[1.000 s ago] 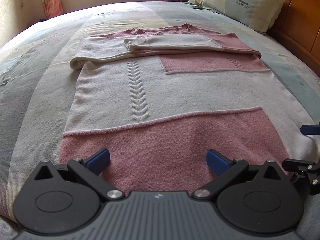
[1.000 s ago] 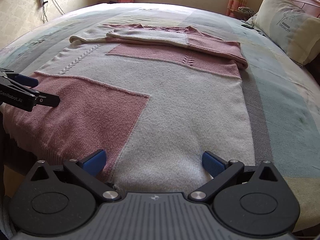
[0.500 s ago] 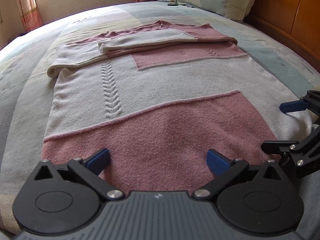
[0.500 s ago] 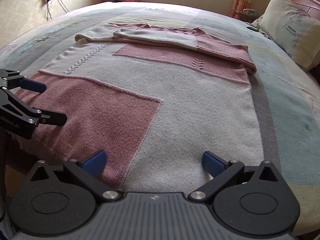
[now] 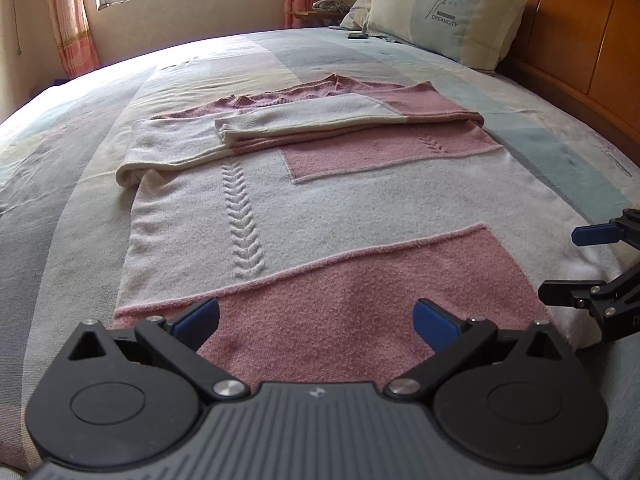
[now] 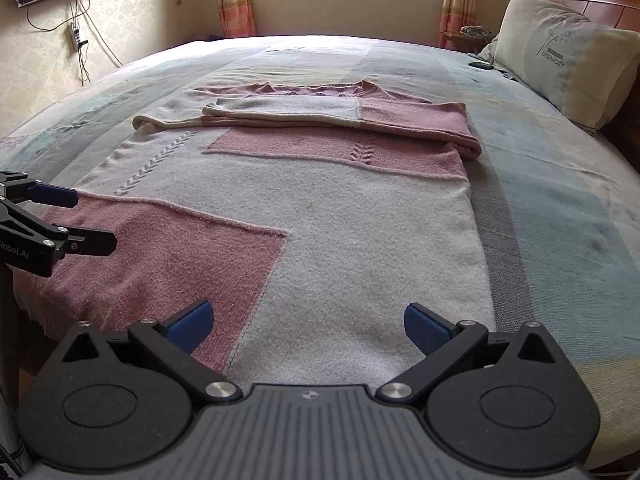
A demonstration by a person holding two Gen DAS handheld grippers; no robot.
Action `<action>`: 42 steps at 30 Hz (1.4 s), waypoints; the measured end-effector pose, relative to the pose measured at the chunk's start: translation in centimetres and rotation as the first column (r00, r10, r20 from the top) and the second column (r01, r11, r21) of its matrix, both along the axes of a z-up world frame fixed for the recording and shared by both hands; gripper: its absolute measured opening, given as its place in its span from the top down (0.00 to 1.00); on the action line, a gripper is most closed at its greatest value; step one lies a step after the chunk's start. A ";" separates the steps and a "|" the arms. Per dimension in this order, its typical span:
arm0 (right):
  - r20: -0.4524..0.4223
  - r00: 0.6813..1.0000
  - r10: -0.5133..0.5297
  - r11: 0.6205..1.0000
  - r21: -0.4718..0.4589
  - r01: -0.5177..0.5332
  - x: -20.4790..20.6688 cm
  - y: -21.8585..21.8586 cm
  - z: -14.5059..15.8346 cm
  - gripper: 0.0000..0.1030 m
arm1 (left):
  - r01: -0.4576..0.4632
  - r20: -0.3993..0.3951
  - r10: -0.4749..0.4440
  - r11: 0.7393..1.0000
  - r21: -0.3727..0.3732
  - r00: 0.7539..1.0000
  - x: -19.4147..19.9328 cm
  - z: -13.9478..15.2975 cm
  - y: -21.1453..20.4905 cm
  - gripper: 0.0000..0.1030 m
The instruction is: Fold clothes
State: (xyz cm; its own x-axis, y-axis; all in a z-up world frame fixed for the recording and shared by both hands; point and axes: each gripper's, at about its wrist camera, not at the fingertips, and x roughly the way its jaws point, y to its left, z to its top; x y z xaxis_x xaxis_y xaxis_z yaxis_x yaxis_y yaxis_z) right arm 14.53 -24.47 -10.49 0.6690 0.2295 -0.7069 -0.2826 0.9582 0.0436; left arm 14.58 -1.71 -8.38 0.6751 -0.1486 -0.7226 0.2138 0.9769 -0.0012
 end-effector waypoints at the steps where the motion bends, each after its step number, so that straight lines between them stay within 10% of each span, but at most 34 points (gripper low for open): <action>1: -0.017 1.000 -0.016 1.000 -0.002 0.016 0.2 -0.4 -0.3 0.00 | -0.003 0.007 0.004 1.000 -0.002 1.000 0.0 0.2 0.1 0.01; 12: -0.088 0.996 -0.012 1.000 -0.025 0.010 -0.7 -2.8 -0.1 0.00 | -0.008 -0.051 0.009 1.000 0.007 0.999 0.2 -1.6 0.4 0.01; 18: -0.006 0.979 0.204 0.969 -0.143 -0.202 -2.0 0.2 1.4 0.00 | 0.059 -0.019 -0.059 0.997 0.055 0.998 -0.7 -0.6 -0.1 0.01; 28: -0.072 0.831 0.551 0.701 -0.500 -0.509 -4.3 5.1 -0.4 0.00 | 0.132 -0.006 -0.132 0.984 0.118 0.991 -2.5 -0.1 -0.5 0.01; 37: -0.094 0.693 0.715 0.372 -0.787 -0.491 -7.1 8.1 -4.5 0.00 | 0.107 0.037 -0.112 0.986 0.127 0.993 -4.5 0.3 -0.3 0.01; 42: -0.031 0.631 0.775 0.313 -0.848 -0.427 -8.3 8.9 -6.4 0.00 | 0.090 0.061 -0.099 0.987 0.131 0.993 -5.7 0.5 -0.2 0.01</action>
